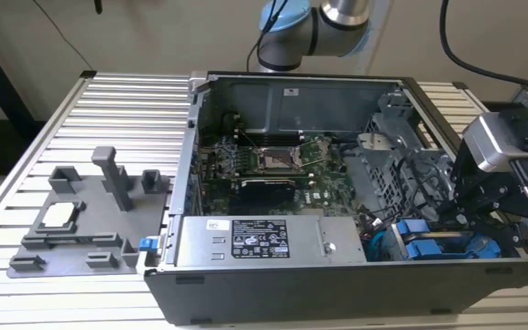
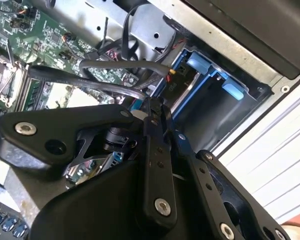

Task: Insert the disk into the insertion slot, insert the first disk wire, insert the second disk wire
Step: 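Insert the second disk wire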

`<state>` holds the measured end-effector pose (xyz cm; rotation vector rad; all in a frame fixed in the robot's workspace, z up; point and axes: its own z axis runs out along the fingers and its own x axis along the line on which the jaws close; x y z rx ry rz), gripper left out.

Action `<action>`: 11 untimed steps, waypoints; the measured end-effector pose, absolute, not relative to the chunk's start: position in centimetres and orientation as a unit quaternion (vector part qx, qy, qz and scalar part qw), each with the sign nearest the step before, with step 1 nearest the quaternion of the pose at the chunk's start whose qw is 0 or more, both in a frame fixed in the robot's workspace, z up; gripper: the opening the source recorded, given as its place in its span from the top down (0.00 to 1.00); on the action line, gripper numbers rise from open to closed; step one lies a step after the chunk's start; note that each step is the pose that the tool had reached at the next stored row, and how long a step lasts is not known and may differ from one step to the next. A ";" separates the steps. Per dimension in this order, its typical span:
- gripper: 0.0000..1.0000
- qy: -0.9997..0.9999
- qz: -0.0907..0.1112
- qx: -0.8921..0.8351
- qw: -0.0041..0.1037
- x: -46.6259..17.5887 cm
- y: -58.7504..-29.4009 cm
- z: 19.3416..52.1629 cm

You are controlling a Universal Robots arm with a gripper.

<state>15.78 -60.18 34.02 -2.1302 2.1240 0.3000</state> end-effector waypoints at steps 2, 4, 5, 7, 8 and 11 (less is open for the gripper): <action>0.84 0.703 0.099 -0.702 0.059 15.8 -60.2 33.9; 0.84 0.705 0.099 -0.700 0.060 15.8 -60.2 33.7; 0.84 0.706 0.099 -0.699 0.059 15.8 -60.2 33.7; 0.84 0.707 0.099 -0.698 0.060 15.8 -60.2 33.5; 0.84 0.708 0.099 -0.697 0.059 15.8 -60.2 33.5; 0.84 0.709 0.098 -0.696 0.059 15.8 -60.2 33.2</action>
